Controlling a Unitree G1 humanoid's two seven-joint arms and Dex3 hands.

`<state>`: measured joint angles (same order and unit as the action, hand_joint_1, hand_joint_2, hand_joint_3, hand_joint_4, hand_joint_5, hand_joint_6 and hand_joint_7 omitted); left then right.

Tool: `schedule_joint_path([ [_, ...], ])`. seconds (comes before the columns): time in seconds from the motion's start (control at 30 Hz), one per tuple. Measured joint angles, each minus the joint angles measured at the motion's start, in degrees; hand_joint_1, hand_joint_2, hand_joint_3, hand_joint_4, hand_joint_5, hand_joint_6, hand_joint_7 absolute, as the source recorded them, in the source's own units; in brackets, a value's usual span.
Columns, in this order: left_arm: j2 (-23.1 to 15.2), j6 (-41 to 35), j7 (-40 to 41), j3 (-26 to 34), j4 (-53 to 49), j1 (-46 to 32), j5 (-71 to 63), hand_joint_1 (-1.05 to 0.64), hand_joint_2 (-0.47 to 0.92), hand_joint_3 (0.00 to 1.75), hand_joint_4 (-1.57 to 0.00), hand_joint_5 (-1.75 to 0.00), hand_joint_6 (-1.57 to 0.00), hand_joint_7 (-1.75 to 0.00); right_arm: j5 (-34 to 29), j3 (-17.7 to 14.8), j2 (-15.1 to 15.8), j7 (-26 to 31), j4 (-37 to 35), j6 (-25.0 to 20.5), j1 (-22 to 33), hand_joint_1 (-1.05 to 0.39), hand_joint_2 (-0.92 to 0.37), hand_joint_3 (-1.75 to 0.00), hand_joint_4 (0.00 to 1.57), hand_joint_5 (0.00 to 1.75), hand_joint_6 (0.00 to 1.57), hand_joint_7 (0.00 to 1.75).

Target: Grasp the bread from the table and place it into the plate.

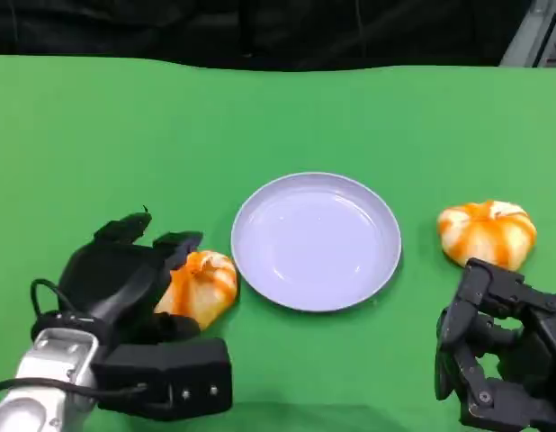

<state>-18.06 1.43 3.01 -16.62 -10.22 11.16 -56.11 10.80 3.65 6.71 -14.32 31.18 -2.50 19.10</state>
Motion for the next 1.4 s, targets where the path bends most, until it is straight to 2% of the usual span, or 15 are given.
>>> schedule_joint_path([
  [0.53, -0.1, -3.7, -2.2, -3.7, -4.5, 1.9, 2.8, -0.89, 0.92, 0.44, -0.1, 0.0, -0.34, 0.0, -0.1, 0.0, -0.1, -0.1, -0.6, 1.5, -0.1, -0.04, -0.59, -1.25, 0.86, 1.75, 0.65, 1.72],
  [0.83, 1.5, -5.2, -0.7, -6.3, -14.3, 6.9, 4.5, -0.88, 0.92, 0.54, -0.11, -0.01, -0.35, -0.01, 0.1, 0.0, 0.0, -0.1, -0.3, 0.7, 0.4, -0.02, -0.6, -1.26, 0.85, 1.75, 0.63, 1.72],
  [1.07, 2.3, -4.9, 1.5, -7.1, -18.5, 8.9, 6.6, -0.8, 0.92, 0.57, -0.15, -0.02, -0.37, -0.01, 0.3, -0.1, 0.1, -0.2, 0.9, 0.1, 0.5, -0.02, -0.6, -1.26, 0.85, 1.75, 0.63, 1.73],
  [1.17, 2.3, -4.8, 2.2, -7.5, -19.3, 9.5, 6.9, -0.66, 0.92, 0.51, -0.22, -0.04, -0.4, -0.02, 0.4, -0.2, 0.1, -0.2, 1.0, -0.2, 0.6, -0.03, -0.6, -1.26, 0.85, 1.75, 0.62, 1.73],
  [1.2, 2.3, -4.5, 2.3, -7.6, -19.5, 9.6, 7.1, -0.52, 0.92, 0.43, -0.3, -0.06, -0.46, -0.03, 0.4, -0.2, 0.1, -0.2, 1.1, -0.6, 0.7, -0.03, -0.6, -1.26, 0.85, 1.75, 0.62, 1.73],
  [1.23, 2.3, -4.0, 2.8, -7.7, -19.6, 9.6, 7.7, -0.45, 0.92, 0.4, -0.35, -0.07, -0.49, -0.04, 0.5, -0.2, 0.1, -0.2, 1.2, -0.8, 0.8, -0.03, -0.6, -1.26, 0.85, 1.75, 0.62, 1.73],
  [1.27, 2.3, -3.7, 3.3, -7.7, -19.7, 9.6, 8.1, -0.35, 0.92, 0.4, -0.45, -0.07, -0.56, -0.04, 0.5, -0.3, 0.1, -0.2, 1.3, -0.9, 0.8, -0.03, -0.6, -1.26, 0.85, 1.75, 0.62, 1.74],
  [1.4, 2.3, -2.2, 7.1, -7.6, -19.9, 9.6, 9.0, -0.27, 0.92, 0.4, -0.54, -0.07, -0.62, -0.05, 0.5, -0.3, 0.1, -0.2, 1.4, -0.9, 0.8, -0.03, -0.6, -1.26, 0.84, 1.75, 0.61, 1.74],
])
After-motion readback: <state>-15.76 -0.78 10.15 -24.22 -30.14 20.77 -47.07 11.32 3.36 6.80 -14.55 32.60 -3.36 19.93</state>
